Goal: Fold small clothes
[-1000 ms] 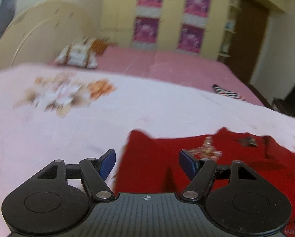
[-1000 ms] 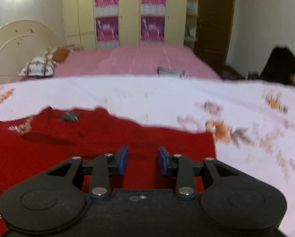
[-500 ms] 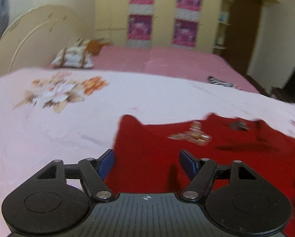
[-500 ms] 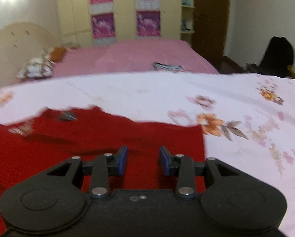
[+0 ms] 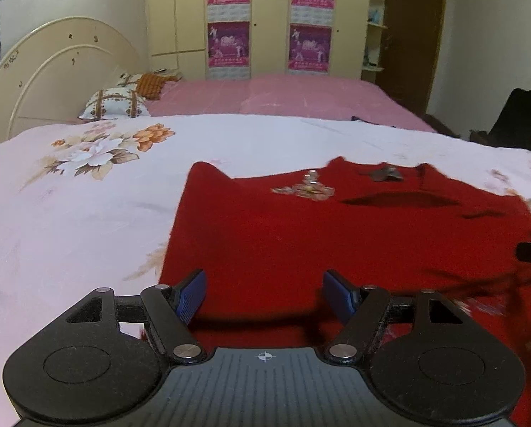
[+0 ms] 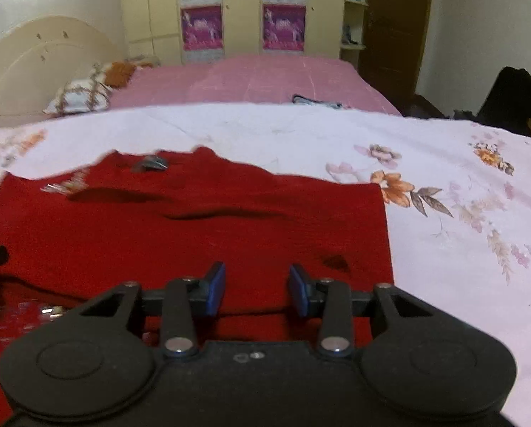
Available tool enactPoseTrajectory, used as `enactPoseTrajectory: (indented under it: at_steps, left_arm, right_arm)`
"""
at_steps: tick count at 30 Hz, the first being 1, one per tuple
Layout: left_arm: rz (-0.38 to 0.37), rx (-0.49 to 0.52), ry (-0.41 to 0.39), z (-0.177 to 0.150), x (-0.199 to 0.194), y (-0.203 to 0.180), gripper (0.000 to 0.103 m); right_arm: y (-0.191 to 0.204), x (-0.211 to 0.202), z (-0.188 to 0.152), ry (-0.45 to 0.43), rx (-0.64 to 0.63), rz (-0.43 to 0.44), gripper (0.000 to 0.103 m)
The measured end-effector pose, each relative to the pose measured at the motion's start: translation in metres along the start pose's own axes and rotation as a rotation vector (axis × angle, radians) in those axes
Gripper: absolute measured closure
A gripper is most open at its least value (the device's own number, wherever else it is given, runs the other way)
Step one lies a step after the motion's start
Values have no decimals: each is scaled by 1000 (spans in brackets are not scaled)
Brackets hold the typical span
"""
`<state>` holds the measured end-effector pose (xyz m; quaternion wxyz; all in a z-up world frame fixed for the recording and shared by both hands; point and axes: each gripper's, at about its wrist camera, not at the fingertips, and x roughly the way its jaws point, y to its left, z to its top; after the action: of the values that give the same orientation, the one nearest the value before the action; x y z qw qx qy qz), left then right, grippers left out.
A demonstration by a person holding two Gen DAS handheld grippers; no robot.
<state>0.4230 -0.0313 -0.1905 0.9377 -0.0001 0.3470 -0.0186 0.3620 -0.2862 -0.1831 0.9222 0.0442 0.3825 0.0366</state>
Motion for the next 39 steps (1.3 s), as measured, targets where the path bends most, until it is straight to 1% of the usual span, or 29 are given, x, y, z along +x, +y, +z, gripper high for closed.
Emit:
enactPoseTrajectory:
  at_steps: [4,7,8,10,11,12,13,15,17,19,20,22,24,26,28,30,32,33,34,35,37,39]
  left_arm:
    - [-44,20,15,-20,-26,-14,31]
    - [-40,73,48,-40,-29,-29,31]
    - [-30,87,63,-45,-27,-32,31]
    - [-12,97,41,-56,-29,-29,31]
    - [-6,93,41,-58,-32,-24,29]
    - [-1,81,49,-58,-35,-20,26]
    - [16,73,53,-58,-39,-15,22]
    - [66,70,55,-64,-46,-1,22]
    - [83,54,63,-72,-52,14,22]
    - [118,53,64,-78,-58,25,21]
    - [123,36,71,-79,-60,29,21]
    - [140,-10,91,-77,-64,34,21]
    - [124,-17,75,-75,-77,27,21]
    - [96,6,59,-77,-89,13,21]
    - [56,31,61,-85,-100,-4,21]
    - [33,54,78,-93,-104,-17,21]
    - [33,64,104,-107,-103,-25,21]
    - [37,63,103,-113,-105,-26,21]
    - [39,65,83,-119,-109,-25,21]
    - [42,78,75,-123,-112,-22,21]
    - [44,87,84,-124,-118,-16,18]
    - [56,86,92,-128,-124,-8,18]
  right_arm:
    - [13,-27,-20,2,-1,51,64]
    - [34,-32,-30,23,-54,68,64]
    - [40,-31,-35,33,-74,66,64]
    - [45,-34,-46,44,-94,52,64]
    - [44,-37,-52,42,-108,35,63]
    - [42,-41,-60,41,-132,0,63]
    - [39,-44,-66,38,-151,-29,62]
    - [23,-53,-79,30,-156,-69,57]
    - [-2,-60,-86,35,-104,-94,52]
    - [-27,-62,-89,43,-28,-110,51]
    - [-34,-63,-89,43,-6,-102,51]
    - [-33,-65,-86,49,-3,-118,51]
    - [-25,-71,-81,41,2,-76,59]
    - [-11,-80,-80,16,-10,-30,58]
    - [9,-87,-80,8,-37,41,58]
    - [29,-88,-85,26,-71,109,60]
    - [45,-85,-91,45,-104,153,61]
    - [51,-82,-96,60,-118,171,61]
    - [54,-79,-100,72,-134,175,61]
    - [54,-77,-106,70,-157,159,60]
    - [48,-82,-112,48,-182,135,60]
    - [34,-86,-114,50,-162,104,60]
